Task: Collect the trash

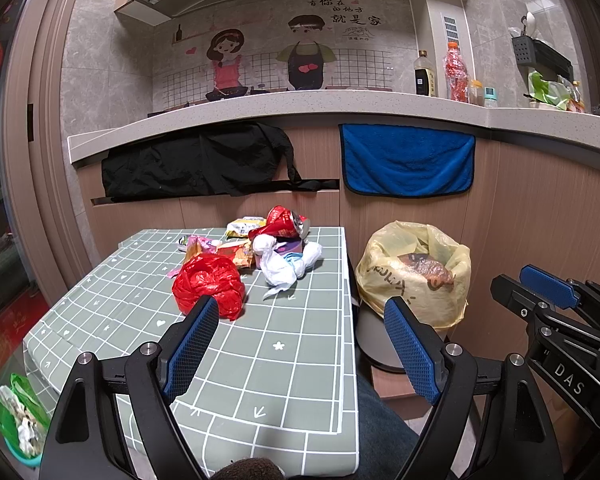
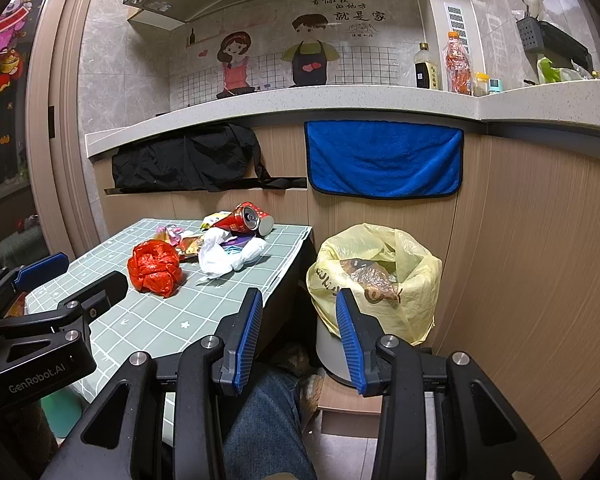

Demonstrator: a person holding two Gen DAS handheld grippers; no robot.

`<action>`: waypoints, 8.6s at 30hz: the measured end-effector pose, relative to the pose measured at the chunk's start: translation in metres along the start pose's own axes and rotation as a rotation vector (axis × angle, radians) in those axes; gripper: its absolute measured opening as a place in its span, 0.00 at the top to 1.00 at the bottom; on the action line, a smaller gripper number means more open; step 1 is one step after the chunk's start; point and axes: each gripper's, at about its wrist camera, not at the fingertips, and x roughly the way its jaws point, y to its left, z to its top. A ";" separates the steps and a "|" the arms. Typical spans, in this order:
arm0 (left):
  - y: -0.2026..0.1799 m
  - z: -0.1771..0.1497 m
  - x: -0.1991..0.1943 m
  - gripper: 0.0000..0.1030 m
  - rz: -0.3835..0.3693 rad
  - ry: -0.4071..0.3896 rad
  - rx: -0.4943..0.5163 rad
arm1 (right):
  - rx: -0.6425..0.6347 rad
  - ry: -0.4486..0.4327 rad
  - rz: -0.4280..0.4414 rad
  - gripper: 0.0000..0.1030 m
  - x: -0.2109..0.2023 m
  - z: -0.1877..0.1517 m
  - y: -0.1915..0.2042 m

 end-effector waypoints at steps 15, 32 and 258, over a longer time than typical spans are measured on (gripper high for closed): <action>-0.004 0.003 -0.003 0.18 -0.003 -0.003 0.003 | 0.001 -0.003 -0.004 0.65 -0.002 -0.001 -0.001; -0.008 0.007 0.001 0.18 0.002 0.013 -0.012 | 0.006 0.014 -0.011 0.65 0.011 -0.001 -0.012; 0.249 0.041 0.369 0.22 -0.088 0.418 -0.462 | 0.015 0.271 0.201 0.54 0.301 0.089 0.041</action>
